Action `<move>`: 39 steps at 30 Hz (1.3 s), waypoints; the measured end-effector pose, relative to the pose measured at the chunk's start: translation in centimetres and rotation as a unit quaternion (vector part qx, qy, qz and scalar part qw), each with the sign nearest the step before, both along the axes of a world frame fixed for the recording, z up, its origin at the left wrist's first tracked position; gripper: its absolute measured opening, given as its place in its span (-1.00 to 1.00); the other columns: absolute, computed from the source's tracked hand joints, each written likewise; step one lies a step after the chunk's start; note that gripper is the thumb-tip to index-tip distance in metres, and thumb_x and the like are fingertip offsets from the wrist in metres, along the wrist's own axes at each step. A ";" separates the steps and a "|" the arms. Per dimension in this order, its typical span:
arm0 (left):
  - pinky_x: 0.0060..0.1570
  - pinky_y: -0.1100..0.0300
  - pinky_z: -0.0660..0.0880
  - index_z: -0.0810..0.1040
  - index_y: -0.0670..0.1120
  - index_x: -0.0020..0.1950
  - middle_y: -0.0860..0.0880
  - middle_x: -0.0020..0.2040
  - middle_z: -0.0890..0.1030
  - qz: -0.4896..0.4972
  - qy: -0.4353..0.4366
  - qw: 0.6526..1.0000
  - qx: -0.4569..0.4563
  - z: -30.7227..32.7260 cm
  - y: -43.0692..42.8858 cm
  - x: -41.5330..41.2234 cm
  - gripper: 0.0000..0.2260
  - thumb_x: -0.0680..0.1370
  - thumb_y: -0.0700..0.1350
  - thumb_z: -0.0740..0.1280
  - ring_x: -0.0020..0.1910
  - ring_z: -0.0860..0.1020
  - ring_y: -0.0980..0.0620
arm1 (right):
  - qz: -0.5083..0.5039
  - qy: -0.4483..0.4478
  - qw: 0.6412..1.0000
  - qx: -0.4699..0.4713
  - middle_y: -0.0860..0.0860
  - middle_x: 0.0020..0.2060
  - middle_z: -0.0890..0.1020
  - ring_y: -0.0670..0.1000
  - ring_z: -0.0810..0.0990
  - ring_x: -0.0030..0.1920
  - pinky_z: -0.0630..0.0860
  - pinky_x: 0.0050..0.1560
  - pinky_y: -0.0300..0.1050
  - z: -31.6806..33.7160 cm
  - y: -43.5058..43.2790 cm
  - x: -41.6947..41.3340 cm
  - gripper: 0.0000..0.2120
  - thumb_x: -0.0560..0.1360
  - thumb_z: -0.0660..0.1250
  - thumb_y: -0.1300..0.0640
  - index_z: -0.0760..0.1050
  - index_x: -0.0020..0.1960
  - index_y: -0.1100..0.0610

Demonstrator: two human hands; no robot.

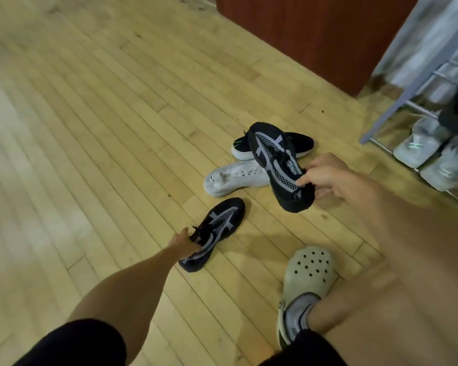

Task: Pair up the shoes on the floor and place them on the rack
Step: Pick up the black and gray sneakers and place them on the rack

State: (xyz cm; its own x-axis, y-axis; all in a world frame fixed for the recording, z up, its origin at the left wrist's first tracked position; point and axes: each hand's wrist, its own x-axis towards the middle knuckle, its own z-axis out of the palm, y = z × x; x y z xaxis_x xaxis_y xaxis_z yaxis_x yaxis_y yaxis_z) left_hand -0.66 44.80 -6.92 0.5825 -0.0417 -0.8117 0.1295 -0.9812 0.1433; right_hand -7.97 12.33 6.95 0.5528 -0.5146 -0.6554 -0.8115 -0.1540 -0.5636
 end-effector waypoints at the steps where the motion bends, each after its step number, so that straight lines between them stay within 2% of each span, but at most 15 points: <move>1: 0.23 -0.02 0.46 0.23 -0.15 0.47 -0.20 0.36 0.41 0.000 0.005 1.000 -0.002 -0.4 0.6 -0.5 -0.33 0.45 0.02 0.41 0.30 0.43 -0.21 | 0.002 -0.002 1.000 0.002 0.14 -0.13 0.64 0.16 0.65 -0.06 0.64 -0.08 0.06 -0.1 0.2 -0.3 -0.87 0.39 0.47 0.32 0.56 -0.13 0.18; 5: 0.09 0.06 0.53 0.41 -0.23 0.28 -0.21 0.20 0.51 0.060 -0.022 0.998 -0.009 -1.0 1.1 -2.7 -0.54 0.48 -0.04 0.40 0.18 0.52 -0.19 | 0.011 0.001 1.000 0.003 0.17 -0.11 0.64 0.17 0.64 -0.11 0.60 -0.22 -0.01 0.3 1.4 -1.2 -0.78 0.39 0.48 0.32 0.57 0.01 0.22; 9: 0.12 0.03 0.51 0.42 -0.23 0.28 -0.19 0.20 0.51 0.136 0.047 0.988 -0.053 -1.6 -0.1 -4.4 -0.60 0.47 -0.19 0.40 0.20 0.48 -0.17 | 0.016 0.006 1.000 -0.001 0.21 -0.07 0.66 0.16 0.65 -0.14 0.59 -0.33 -0.07 0.7 2.7 -1.8 -0.71 0.37 0.49 0.30 0.57 0.08 0.28; 12: 0.05 0.07 0.53 0.43 -0.27 0.13 -0.17 0.04 0.49 0.228 0.096 0.963 -0.107 -1.2 -1.0 -5.4 -0.79 0.51 -0.36 0.29 0.06 0.47 -0.12 | 0.018 -0.007 1.000 -0.002 0.18 -0.10 0.65 0.08 0.63 -0.23 0.57 -0.37 -0.10 1.7 3.8 -2.1 -0.76 0.38 0.48 0.31 0.57 0.04 0.25; 14: -0.02 0.06 0.52 0.41 -0.27 0.07 -0.18 -0.08 0.49 0.285 0.137 0.939 -0.137 -0.5 -1.7 -5.8 -0.86 0.53 -0.39 0.25 -0.05 0.49 -0.14 | 0.020 -0.009 1.000 0.001 0.18 -0.08 0.65 0.11 0.64 -0.17 0.60 -0.30 -0.06 2.7 4.5 -2.3 -0.75 0.39 0.47 0.31 0.58 0.06 0.26; 16: -0.16 0.03 0.53 0.44 -0.27 0.04 -0.20 -0.10 0.51 0.317 0.184 0.916 -0.160 0.8 -2.3 -6.0 -0.88 0.52 -0.39 0.25 -0.17 0.50 -0.15 | 0.017 -0.008 1.000 -0.001 0.19 -0.02 0.66 0.15 0.65 -0.04 0.62 -0.17 0.01 4.1 4.8 -2.8 -0.69 0.39 0.47 0.31 0.58 0.12 0.27; 18: -0.25 0.04 0.52 0.46 -0.25 -0.03 -0.19 -0.06 0.51 0.348 0.209 0.894 -0.190 2.3 -3.0 -5.9 -0.91 0.51 -0.39 0.28 -0.18 0.50 -0.14 | 0.005 -0.011 1.000 -0.013 0.20 0.03 0.66 0.18 0.64 0.03 0.63 -0.12 0.03 5.5 4.6 -3.3 -0.64 0.38 0.48 0.31 0.57 0.16 0.26; 21: -0.29 0.08 0.49 0.45 -0.24 -0.07 -0.18 -0.12 0.51 0.372 0.205 0.876 -0.231 4.6 -4.5 -6.3 -0.94 0.53 -0.36 0.29 -0.20 0.49 -0.09 | -0.019 -0.023 0.999 -0.022 0.21 0.05 0.64 0.20 0.64 0.03 0.63 -0.08 0.06 8.1 3.5 -4.2 -0.61 0.36 0.50 0.33 0.57 0.18 0.26; 24: -0.32 0.11 0.46 0.46 -0.22 -0.08 -0.17 -0.15 0.52 0.366 0.192 0.871 -0.266 6.9 -6.1 -6.5 -0.93 0.52 -0.35 0.31 -0.22 0.48 -0.07 | -0.041 -0.036 0.998 -0.021 0.19 0.05 0.62 0.21 0.65 0.01 0.63 0.01 0.11 10.8 1.9 -5.5 -0.63 0.39 0.48 0.31 0.56 0.18 0.30; 30: -0.30 0.14 0.44 0.52 -0.19 -0.15 -0.11 -0.16 0.56 0.290 0.139 0.898 -0.300 12.6 -9.8 -6.4 -0.87 0.45 -0.38 0.39 -0.24 0.49 -0.05 | -0.104 -0.067 0.991 -0.046 0.24 0.14 0.62 0.25 0.65 0.05 0.60 0.08 0.18 15.3 -2.4 -10.5 -0.63 0.41 0.45 0.34 0.54 0.20 0.34; 32: -0.32 0.18 0.42 0.53 -0.15 -0.15 -0.08 -0.16 0.58 0.248 0.128 0.898 -0.340 15.3 -12.5 -6.3 -0.85 0.45 -0.38 0.40 -0.22 0.49 -0.02 | -0.125 -0.077 0.987 -0.060 0.25 0.09 0.64 0.22 0.67 -0.09 0.64 -0.03 0.18 16.4 -4.0 -12.5 -0.65 0.40 0.46 0.35 0.56 0.17 0.34; 34: -0.31 0.20 0.43 0.57 -0.11 -0.09 -0.06 -0.11 0.60 0.203 0.111 0.898 -0.374 18.4 -16.0 -6.5 -0.84 0.45 -0.35 0.41 -0.15 0.50 -0.02 | -0.154 -0.087 0.982 -0.066 0.24 -0.01 0.67 0.15 0.67 -0.31 0.67 -0.29 0.03 17.1 -5.5 -14.6 -0.69 0.41 0.45 0.35 0.56 0.14 0.36; 36: -0.26 0.18 0.43 0.60 -0.10 -0.07 -0.07 -0.11 0.60 0.159 0.098 0.895 -0.404 21.4 -19.8 -7.0 -0.85 0.45 -0.33 0.42 -0.14 0.52 -0.03 | -0.195 -0.103 0.974 -0.062 0.19 -0.19 0.65 0.04 0.63 -0.55 0.60 -0.56 -0.10 17.9 -7.1 -16.9 -0.75 0.42 0.43 0.37 0.54 0.09 0.34; 39: -0.25 0.17 0.44 0.60 -0.15 0.06 -0.11 -0.04 0.61 0.095 0.089 0.892 -0.433 24.8 -25.7 -7.8 -0.79 0.45 -0.31 0.42 -0.10 0.53 -0.07 | -0.261 -0.123 0.956 -0.052 0.15 -0.31 0.64 -0.05 0.56 -0.67 0.48 -0.70 -0.18 18.6 -10.0 -20.4 -0.79 0.44 0.40 0.41 0.55 0.06 0.31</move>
State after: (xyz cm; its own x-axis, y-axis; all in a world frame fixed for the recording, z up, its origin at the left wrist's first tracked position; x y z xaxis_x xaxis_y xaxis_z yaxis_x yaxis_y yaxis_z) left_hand -8.50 19.11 17.86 0.5105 -0.6127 -0.6033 0.3790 -0.4695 0.7974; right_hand -28.34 2.38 25.53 0.3346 -0.8177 -0.4684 -0.6375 0.1696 -0.7516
